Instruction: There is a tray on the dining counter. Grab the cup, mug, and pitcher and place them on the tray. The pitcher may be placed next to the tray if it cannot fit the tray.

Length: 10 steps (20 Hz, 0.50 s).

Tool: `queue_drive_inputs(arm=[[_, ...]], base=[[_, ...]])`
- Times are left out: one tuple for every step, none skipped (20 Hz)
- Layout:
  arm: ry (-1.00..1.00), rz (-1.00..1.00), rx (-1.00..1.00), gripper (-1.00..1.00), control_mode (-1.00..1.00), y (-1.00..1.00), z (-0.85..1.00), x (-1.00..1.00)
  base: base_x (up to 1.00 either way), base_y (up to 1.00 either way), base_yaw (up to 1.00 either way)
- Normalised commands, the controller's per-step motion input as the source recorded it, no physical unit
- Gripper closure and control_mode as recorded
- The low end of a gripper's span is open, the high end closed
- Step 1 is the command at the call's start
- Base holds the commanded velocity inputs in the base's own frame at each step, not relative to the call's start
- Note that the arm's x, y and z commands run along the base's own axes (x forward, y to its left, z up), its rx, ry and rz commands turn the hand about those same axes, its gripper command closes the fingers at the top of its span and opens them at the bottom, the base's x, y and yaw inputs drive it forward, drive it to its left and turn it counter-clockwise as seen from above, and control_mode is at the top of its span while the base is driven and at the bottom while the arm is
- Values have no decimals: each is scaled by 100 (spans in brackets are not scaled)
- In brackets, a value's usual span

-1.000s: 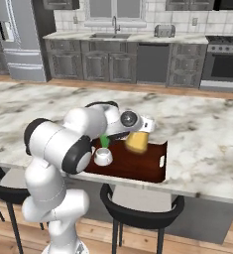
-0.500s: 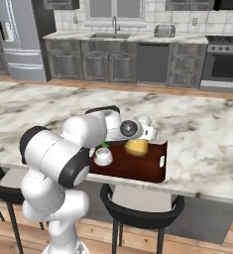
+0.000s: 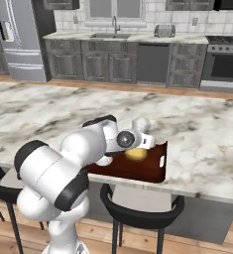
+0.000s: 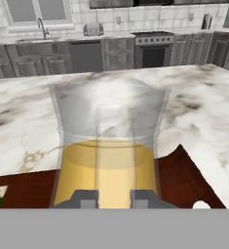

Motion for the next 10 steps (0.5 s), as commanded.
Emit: queue_drive_inputs(arm=[[0, 0, 0, 100, -100, 0, -17, -39], [0, 0, 0, 100, -100, 0, -20, -36], [1, 0, 0, 100, -100, 0, -19, -32], [2, 0, 0, 100, -100, 0, -16, -31], [1, 0, 0, 100, -100, 0, -13, -31], [1, 0, 0, 100, -100, 0, -2, -20], [0, 0, 0, 100, -100, 0, 0, -6], [1, 0, 0, 100, -100, 0, 0, 0], [0, 0, 0, 100, -100, 0, 0, 0], [0, 0, 0, 100, -100, 0, 0, 0]], base=[[0, 0, 0], [0, 0, 0], [0, 0, 0], [0, 0, 0], [0, 0, 0], [0, 0, 0], [0, 0, 0], [0, 0, 0], [0, 0, 0], [0, 0, 0]])
